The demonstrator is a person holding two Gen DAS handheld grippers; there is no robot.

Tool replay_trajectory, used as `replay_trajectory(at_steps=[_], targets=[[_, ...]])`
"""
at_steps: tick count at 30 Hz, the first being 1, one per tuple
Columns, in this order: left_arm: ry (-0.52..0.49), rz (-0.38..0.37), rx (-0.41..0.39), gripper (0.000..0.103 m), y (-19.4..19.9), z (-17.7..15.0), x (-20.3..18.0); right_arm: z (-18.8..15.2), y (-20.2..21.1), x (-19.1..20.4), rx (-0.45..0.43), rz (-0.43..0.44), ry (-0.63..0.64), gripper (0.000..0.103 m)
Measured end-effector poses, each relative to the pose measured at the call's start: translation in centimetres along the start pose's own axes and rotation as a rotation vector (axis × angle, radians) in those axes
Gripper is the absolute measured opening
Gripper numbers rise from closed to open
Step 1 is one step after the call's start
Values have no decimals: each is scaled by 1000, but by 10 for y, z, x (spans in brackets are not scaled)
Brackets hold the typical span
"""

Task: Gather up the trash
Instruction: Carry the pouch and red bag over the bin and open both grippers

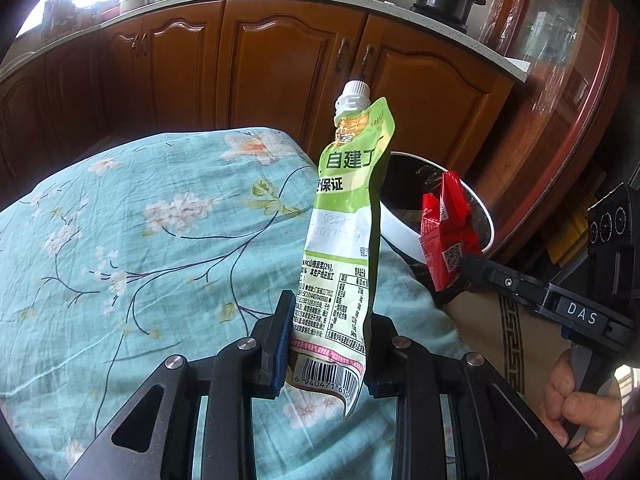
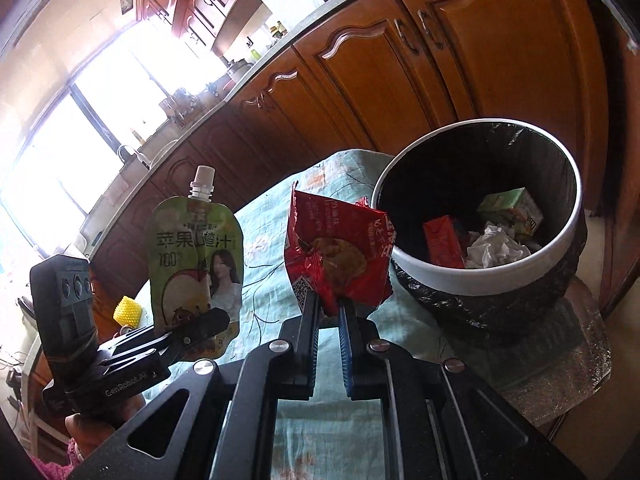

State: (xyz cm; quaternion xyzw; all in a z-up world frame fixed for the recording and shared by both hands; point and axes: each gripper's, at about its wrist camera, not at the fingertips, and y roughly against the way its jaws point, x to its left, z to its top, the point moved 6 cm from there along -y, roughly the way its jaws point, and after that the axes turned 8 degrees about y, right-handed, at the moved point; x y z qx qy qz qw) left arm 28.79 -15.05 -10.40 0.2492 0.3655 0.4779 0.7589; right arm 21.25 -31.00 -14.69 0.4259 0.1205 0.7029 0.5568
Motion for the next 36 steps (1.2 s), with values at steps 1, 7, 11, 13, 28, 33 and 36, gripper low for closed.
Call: replay_trajectory(at_steps=[1, 7, 11, 13, 28, 33, 36], targets=[[-3, 0, 1, 27, -2, 0, -1, 0, 2, -2, -3, -2, -2, 9], [-26, -3, 7, 27, -4, 1, -12, 2, 13, -12, -25, -12, -16, 9], [-38, -8, 10, 27, -6, 3, -21, 2, 21, -18, -38, -20, -22, 9], [-46, -9, 10, 27, -7, 4, -25, 2, 24, -21, -43, -24, -25, 9], [-119, -27, 21, 27, -22, 20, -60, 16, 41, -51, -80, -64, -63, 9], [-144, -34, 39, 27, -33, 26, -72, 26, 44, -60, -92, -79, -70, 9], [-163, -41, 49, 27, -40, 31, -81, 32, 46, -66, -97, -93, -70, 9]])
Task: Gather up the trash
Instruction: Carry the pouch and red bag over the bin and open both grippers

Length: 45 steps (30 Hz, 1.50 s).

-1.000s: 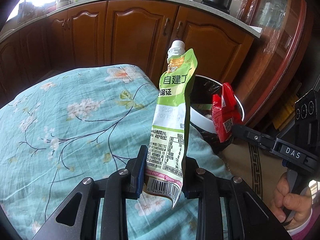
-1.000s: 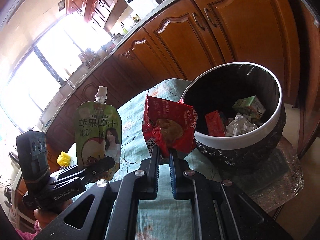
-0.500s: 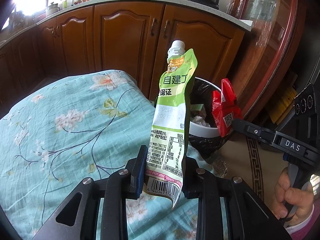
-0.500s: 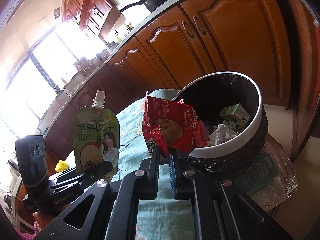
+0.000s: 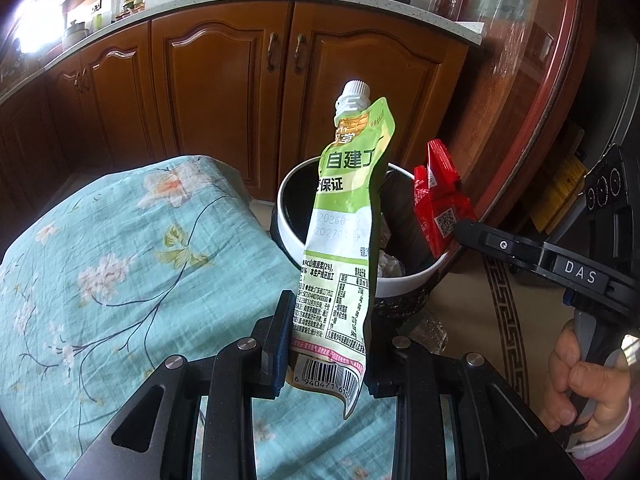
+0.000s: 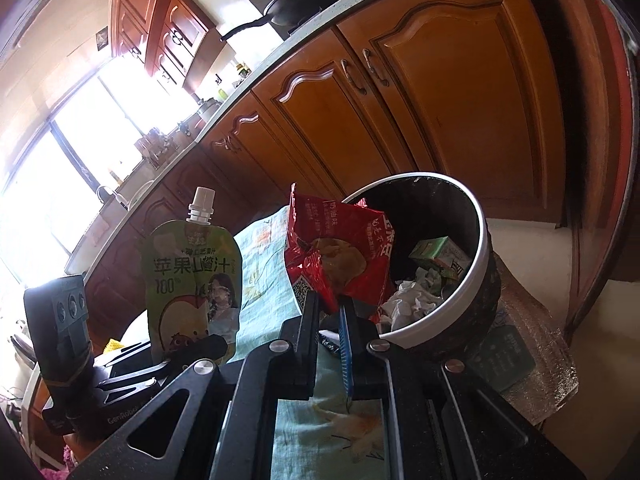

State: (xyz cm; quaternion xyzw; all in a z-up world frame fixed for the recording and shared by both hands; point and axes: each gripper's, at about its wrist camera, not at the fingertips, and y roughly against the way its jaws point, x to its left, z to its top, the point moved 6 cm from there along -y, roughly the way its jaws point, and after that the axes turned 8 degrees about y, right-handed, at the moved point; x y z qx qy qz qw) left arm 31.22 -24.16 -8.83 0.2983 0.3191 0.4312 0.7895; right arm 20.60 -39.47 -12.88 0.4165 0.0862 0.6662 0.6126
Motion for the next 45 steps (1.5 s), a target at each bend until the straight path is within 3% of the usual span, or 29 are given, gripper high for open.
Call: replay_trajectory(at_steps=[15, 27, 45], targets=[[-78, 6, 23, 27, -44, 49, -28, 23, -19, -32, 24, -44, -12, 9], [-65, 11, 94, 27, -88, 59, -36, 28, -34, -47, 65, -64, -16, 9], [-54, 12, 134, 28, -106, 66, -45, 31, -47, -59, 107, -74, -24, 9]])
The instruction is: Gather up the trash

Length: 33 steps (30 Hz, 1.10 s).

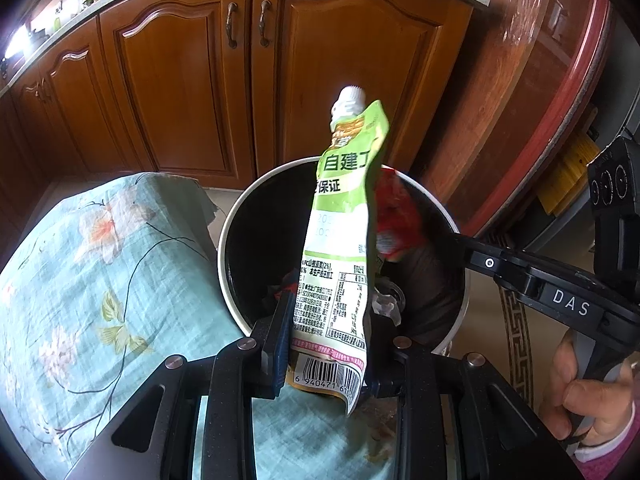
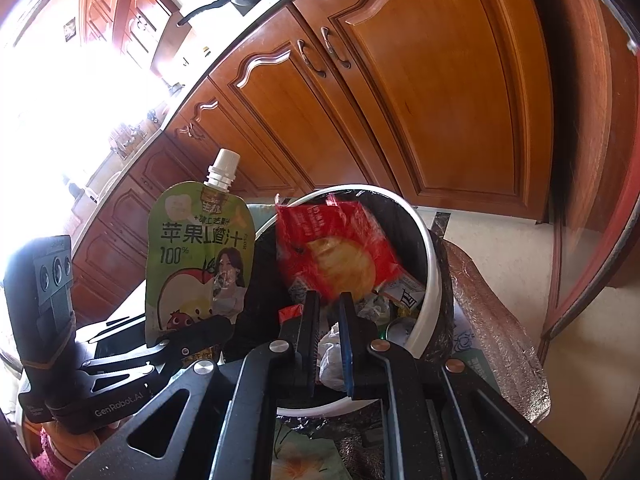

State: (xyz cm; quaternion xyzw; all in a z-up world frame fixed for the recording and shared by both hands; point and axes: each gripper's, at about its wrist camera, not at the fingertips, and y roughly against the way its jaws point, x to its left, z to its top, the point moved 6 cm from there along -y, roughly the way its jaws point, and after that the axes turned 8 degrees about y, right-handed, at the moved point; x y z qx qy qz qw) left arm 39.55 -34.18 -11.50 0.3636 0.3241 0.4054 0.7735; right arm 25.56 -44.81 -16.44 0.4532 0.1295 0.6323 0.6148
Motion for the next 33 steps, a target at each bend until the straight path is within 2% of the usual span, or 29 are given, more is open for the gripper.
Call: replay_trajectory(at_steps=[1, 4, 8, 14, 19, 20, 23, 25, 27, 33], targets=[[-1, 1, 0, 28, 1, 0, 2, 0, 0, -1, 1, 2, -2, 13], [3, 6, -1, 32, 4, 0, 2, 1, 0, -1, 2, 5, -4, 14], [11, 9, -26, 46, 14, -2, 5, 2, 7, -1, -14, 7, -17, 15], [40, 2, -64, 47, 33, -17, 12, -2, 20, 0, -43, 0, -26, 19], [123, -16, -98, 50, 52, -39, 30, -9, 33, 12, -81, 4, -26, 42], [144, -21, -107, 50, 56, -45, 34, -12, 36, 16, -89, 4, -24, 44], [205, -26, -142, 54, 69, -65, 47, -24, 42, 28, -106, 2, -20, 56], [233, -21, -176, 58, 80, -78, 53, -33, 46, 37, -123, 3, -15, 71], [249, -11, -213, 63, 91, -93, 56, -43, 51, 47, -142, -7, -2, 77], [266, 23, -319, 71, 128, -137, 65, -73, 62, 77, -177, -60, 57, 85]])
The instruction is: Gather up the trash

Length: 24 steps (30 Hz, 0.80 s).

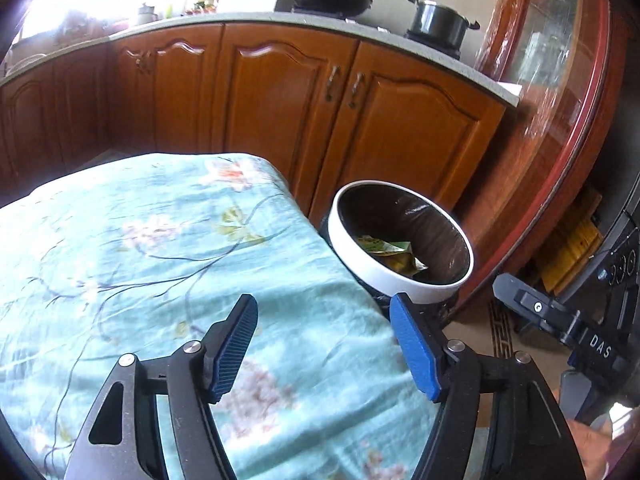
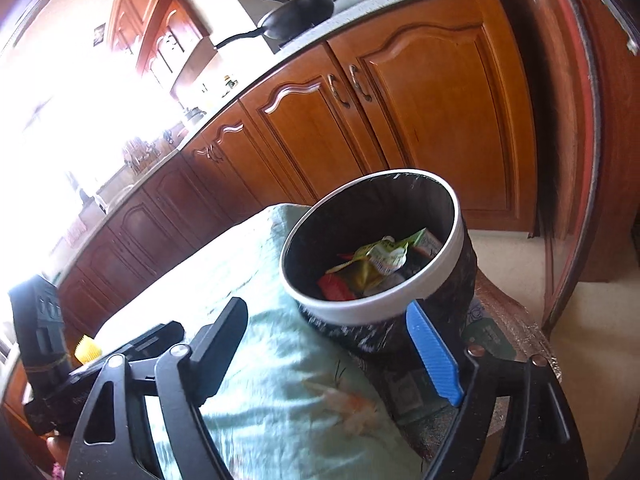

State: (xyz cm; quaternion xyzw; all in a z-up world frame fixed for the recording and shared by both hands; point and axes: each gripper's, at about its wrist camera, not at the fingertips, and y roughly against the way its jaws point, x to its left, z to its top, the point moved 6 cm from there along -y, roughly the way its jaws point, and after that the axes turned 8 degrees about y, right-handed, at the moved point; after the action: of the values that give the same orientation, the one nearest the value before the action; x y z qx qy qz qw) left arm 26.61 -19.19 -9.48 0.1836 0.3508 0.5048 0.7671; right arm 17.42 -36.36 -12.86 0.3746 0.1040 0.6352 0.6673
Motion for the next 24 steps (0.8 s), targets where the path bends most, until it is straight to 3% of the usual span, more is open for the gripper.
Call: replay_trajectory(at_steps=[6, 10, 13, 16, 19, 24], targets=[[-34, 25, -120, 79, 49, -19, 13, -10, 28, 28, -78, -42, 80, 99], [-67, 29, -203, 82, 84, -25, 12, -1, 53, 45, -146, -70, 143, 100], [-92, 64, -289, 101, 107, -31, 9, 10, 74, 57, -214, -100, 194, 103], [-110, 117, -376, 102, 126, -44, 10, 12, 95, 71, -308, -146, 267, 103], [-113, 144, -410, 102, 135, -62, 14, 4, 105, 81, -353, -201, 327, 103], [-101, 149, -401, 102, 135, -85, 18, -14, 106, 88, -373, -238, 360, 103]])
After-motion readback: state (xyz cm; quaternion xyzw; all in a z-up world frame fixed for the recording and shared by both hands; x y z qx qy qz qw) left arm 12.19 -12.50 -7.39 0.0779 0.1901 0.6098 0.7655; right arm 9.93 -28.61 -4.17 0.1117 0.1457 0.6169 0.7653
